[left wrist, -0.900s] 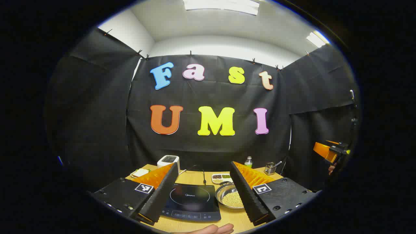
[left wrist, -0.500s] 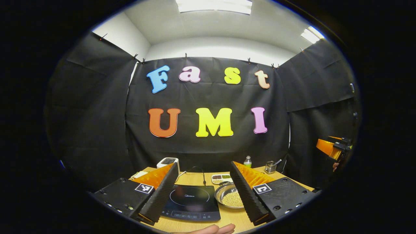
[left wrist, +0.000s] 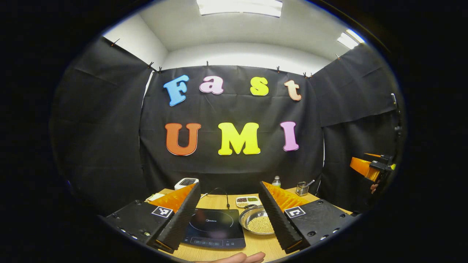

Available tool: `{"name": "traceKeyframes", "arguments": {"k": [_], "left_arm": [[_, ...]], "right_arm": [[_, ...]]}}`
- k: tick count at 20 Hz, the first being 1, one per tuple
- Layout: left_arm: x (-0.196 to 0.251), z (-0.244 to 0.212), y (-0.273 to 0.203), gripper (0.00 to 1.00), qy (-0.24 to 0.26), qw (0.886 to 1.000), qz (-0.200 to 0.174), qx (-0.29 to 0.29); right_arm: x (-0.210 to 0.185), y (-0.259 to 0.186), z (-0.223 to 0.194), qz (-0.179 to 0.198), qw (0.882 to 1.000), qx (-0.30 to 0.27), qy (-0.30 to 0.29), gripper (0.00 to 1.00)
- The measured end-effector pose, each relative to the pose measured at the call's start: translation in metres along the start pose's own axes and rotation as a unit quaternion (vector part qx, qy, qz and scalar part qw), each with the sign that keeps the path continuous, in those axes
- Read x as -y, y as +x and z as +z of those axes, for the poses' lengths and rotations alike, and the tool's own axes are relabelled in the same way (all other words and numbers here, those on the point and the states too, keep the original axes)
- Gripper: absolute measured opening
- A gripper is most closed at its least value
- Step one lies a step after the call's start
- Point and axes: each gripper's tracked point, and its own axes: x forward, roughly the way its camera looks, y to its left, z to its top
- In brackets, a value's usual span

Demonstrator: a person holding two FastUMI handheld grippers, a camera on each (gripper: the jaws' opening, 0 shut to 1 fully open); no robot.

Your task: First push the handle of the pot to place it horizontally, then grasp the pot with both hands and set it on the induction cooktop.

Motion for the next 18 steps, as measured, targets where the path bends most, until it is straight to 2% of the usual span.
{"name": "traceKeyframes", "arguments": {"k": [2, 3, 4, 5, 6, 7, 8, 9, 12, 14, 18], "left_arm": [[-0.001, 0.001, 0.000, 0.95, -0.001, 1.000, 0.002, 0.001], [0.000, -0.001, 0.000, 0.95, -0.001, 1.000, 0.001, 0.001], [0.001, -0.005, 0.001, 0.95, -0.001, 1.000, -0.001, -0.001], [0.002, -0.007, 0.001, 0.95, -0.002, 1.000, -0.004, -0.002], [0.003, -0.008, 0.001, 0.95, -0.002, 1.000, -0.006, -0.003], [0.004, -0.009, 0.000, 0.95, -0.002, 1.000, -0.006, -0.005], [0.004, -0.010, 0.000, 0.95, -0.002, 1.000, -0.006, -0.007], [0.005, -0.013, 0.000, 0.95, 0.000, 1.000, -0.007, -0.006], [0.007, -0.015, -0.004, 0.95, 0.005, 1.000, -0.008, -0.009], [0.008, -0.016, -0.006, 0.95, 0.005, 1.000, -0.008, -0.008], [0.009, -0.017, -0.011, 0.95, 0.011, 1.000, -0.011, -0.010]], "right_arm": [[-0.011, 0.004, -0.007, 0.021, 1.000, -0.007, 0.008, 0.94], [-0.013, 0.009, -0.014, 0.027, 1.000, -0.014, 0.007, 0.89], [-0.015, 0.014, -0.019, 0.032, 0.999, -0.018, 0.005, 0.80], [-0.019, 0.018, -0.026, 0.039, 0.999, -0.023, 0.000, 0.81], [-0.025, 0.022, -0.033, 0.046, 0.998, -0.031, -0.002, 0.72], [-0.031, 0.024, -0.040, 0.054, 0.998, -0.041, -0.003, 0.68], [-0.038, 0.029, -0.047, 0.065, 0.997, -0.049, -0.003, 0.55], [-0.044, 0.034, -0.057, 0.073, 0.995, -0.062, -0.008, 0.49], [-0.054, 0.045, -0.091, 0.080, 0.991, -0.106, -0.023, 0.00], [-0.066, 0.050, -0.115, 0.089, 0.986, -0.132, -0.041, 0.04], [-0.087, 0.056, -0.167, 0.107, 0.975, -0.184, -0.062, 0.04]]}}
